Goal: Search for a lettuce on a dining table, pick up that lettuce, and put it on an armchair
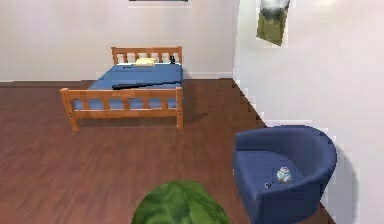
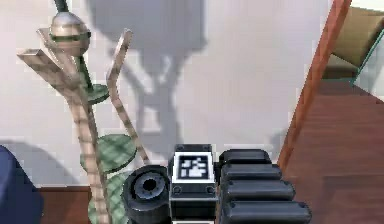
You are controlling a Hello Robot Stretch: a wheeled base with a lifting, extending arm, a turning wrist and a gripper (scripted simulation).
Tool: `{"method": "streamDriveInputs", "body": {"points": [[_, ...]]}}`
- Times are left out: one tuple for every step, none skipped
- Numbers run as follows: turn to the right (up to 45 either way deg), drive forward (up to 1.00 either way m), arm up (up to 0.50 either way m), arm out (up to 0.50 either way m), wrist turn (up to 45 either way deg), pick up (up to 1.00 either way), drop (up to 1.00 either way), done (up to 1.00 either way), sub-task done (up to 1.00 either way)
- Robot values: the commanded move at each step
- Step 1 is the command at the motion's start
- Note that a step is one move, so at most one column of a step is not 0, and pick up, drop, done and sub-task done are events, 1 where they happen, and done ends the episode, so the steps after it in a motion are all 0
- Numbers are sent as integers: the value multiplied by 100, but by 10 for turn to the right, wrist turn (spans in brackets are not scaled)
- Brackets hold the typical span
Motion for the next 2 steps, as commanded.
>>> {"method": "streamDriveInputs", "body": {"points": [[0,100,0,0,0,0,0,0,0],[30,0,0,0,0,0,0,0,0]]}}
